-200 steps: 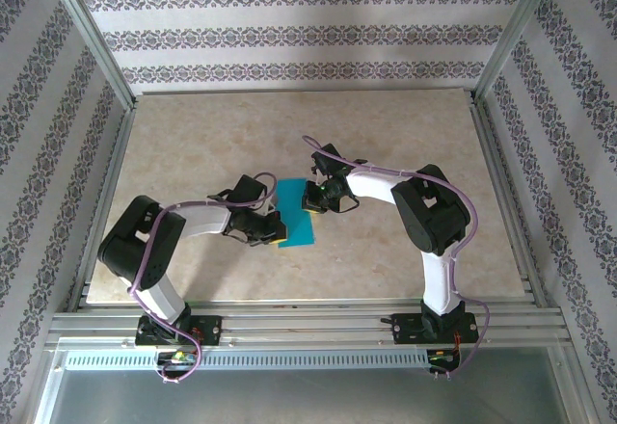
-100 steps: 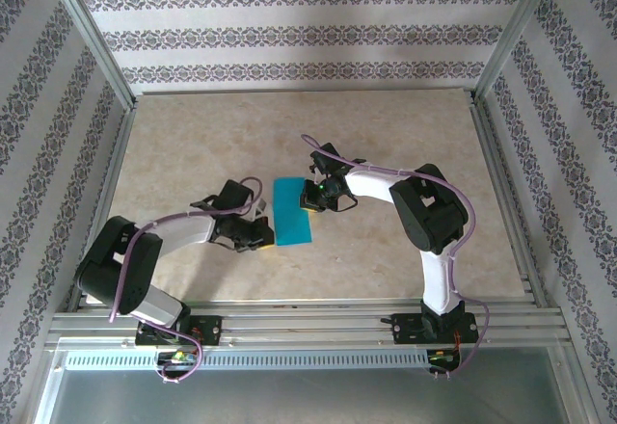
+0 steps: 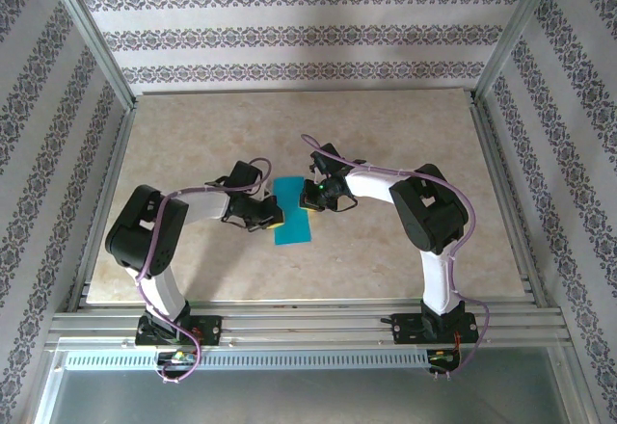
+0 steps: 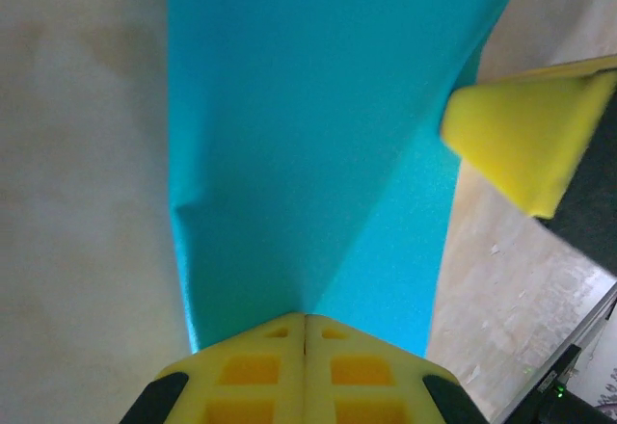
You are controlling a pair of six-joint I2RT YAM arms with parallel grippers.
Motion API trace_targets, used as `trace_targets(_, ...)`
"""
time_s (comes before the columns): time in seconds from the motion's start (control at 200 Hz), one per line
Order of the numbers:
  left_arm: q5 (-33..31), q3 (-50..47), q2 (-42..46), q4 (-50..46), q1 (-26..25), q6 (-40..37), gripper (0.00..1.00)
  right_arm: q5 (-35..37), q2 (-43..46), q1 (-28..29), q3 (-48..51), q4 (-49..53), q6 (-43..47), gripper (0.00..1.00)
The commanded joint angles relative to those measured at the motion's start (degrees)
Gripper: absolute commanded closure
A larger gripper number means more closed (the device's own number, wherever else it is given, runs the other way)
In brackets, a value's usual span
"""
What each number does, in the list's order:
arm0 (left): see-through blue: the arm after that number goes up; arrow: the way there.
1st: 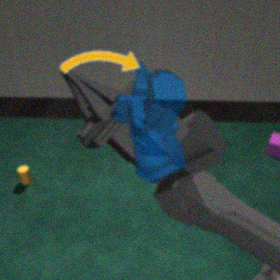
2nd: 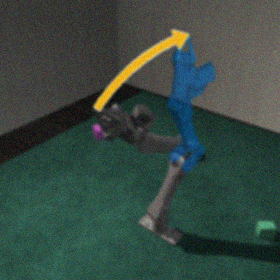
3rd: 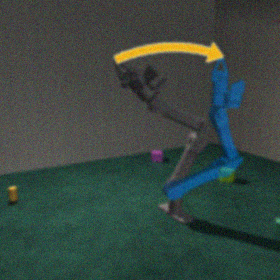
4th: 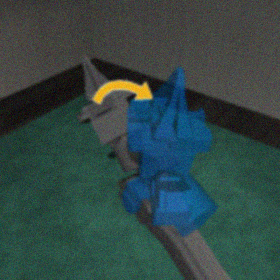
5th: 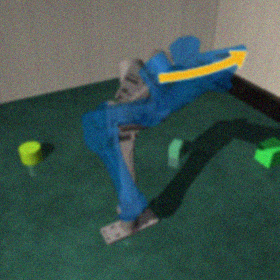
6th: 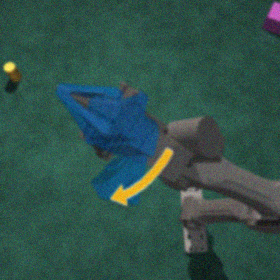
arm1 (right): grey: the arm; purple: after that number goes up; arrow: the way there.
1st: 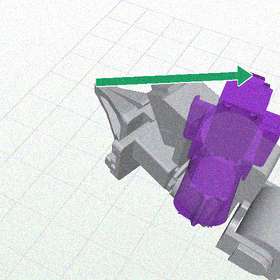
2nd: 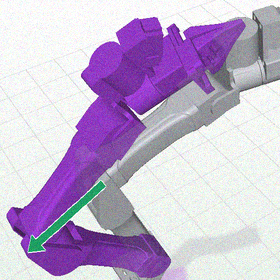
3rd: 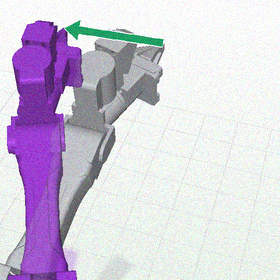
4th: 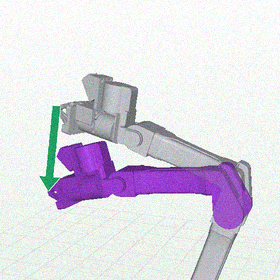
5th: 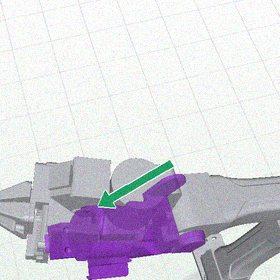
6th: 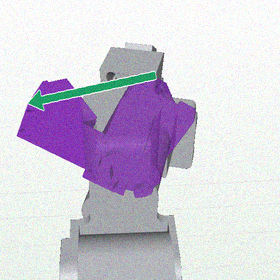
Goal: Fold a paper plane with a square sheet of paper (pick it up from the middle)
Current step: First fold the square sheet of paper in half at the center of the table.
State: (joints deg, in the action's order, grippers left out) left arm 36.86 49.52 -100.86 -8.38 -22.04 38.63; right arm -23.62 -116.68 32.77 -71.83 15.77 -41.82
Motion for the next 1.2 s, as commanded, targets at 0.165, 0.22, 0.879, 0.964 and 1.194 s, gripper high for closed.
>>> trace_targets(0.165, 0.39, -5.51, 6.65, -11.90, -0.16, -10.21, 1.00, 9.48, -6.63, -0.43, 4.42, 8.04, -0.28, 0.91)
trace_targets(0.22, 0.49, -6.46, 8.23, -13.58, -0.11, -11.44, 1.00, 9.49, -6.71, -0.44, 4.33, 8.05, -0.33, 0.91)
trace_targets(0.879, 1.63, 7.33, 0.66, 2.46, 0.46, -3.00, 0.99, 8.26, 0.14, -2.57, 9.43, 10.11, 9.68, 0.90)
trace_targets(0.964, 1.29, 10.20, -3.39, 1.54, 0.47, -4.31, 1.00, 7.76, 0.15, -2.80, 8.42, 10.50, 10.31, 0.90)
trace_targets(1.194, 0.35, 14.60, -8.86, -0.65, 0.58, -6.73, 0.99, 7.53, -0.79, -2.81, 6.80, 11.20, 9.61, 0.90)
